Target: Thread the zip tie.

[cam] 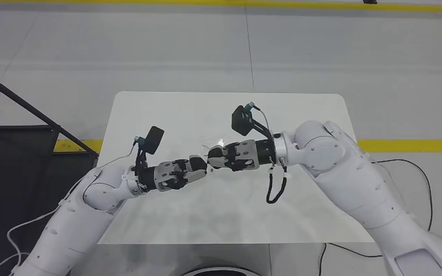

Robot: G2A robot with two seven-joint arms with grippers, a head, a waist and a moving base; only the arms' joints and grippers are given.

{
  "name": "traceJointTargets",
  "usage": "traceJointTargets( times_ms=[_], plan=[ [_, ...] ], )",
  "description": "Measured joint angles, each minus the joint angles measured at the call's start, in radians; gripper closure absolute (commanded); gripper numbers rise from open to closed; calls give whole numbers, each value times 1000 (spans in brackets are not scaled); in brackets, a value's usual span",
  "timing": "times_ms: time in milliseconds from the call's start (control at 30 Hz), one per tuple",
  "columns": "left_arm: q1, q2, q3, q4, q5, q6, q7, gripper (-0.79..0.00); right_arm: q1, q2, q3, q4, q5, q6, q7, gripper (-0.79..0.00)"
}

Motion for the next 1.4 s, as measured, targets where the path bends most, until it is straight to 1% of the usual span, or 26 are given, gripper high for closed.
traceJointTargets(
  times_ms=[67, 133, 167, 233, 300, 467, 533, 567, 600, 633, 800, 933, 1033, 1100, 1400],
  plan=[
    [-1, -1, 2, 1, -1, 0, 0, -182, 2, -3, -1, 3, -1, 0, 2, 0],
    [-2, -2, 3, 2, -1, -1, -1, -108, 3, -5, -1, 6, -3, 2, 5, 0],
    [-2, -2, 3, 3, -1, -1, -1, -92, 3, -6, -1, 6, -4, 2, 6, 0],
    [-2, -2, 2, 4, 0, -1, 0, -31, 3, -8, -1, 8, -2, 3, 8, 0],
    [-2, -3, 2, 5, 0, -1, 1, 0, 4, -10, 1, 9, -3, 4, 10, 0],
    [-2, -4, 0, 7, 2, 1, 2, 0, 1, -13, 5, 11, -7, 8, 14, -3],
    [-2, -5, -1, 9, 1, 4, 5, 0, -1, -14, 9, 12, -6, 10, 12, -557],
    [-2, -5, -2, 10, 0, 6, 8, 0, -2, -15, 11, 13, -5, 10, 9, -702],
    [-2, -5, -4, 11, 0, 8, 13, 0, -4, -15, 15, 15, -4, 10, 6, -767],
    [-1, -6, -7, 11, -2, 11, 22, 0, -9, -14, 22, 17, -2, 6, -1, -785],
    [7, -10, -28, 10, -4, 5, 75, 0, -61, -3, 61, 25, -2, -43, -40, -785],
    [17, -15, -47, -1, 10, -17, 140, 0, -129, 6, 90, 28, -1, -101, -90, -785],
    [24, -22, -61, -14, 33, -38, 203, 0, -162, 2, 82, 37, -8, -118, -126, -785],
    [28, -26, -66, -20, 50, -47, 238, 0, -166, -1, 75, 42, -14, -115, -139, -785],
    [29, -27, -65, -22, 53, -47, 242, 0, -169, -2, 72, 37, -18, -111, -143, -785]
  ],
)
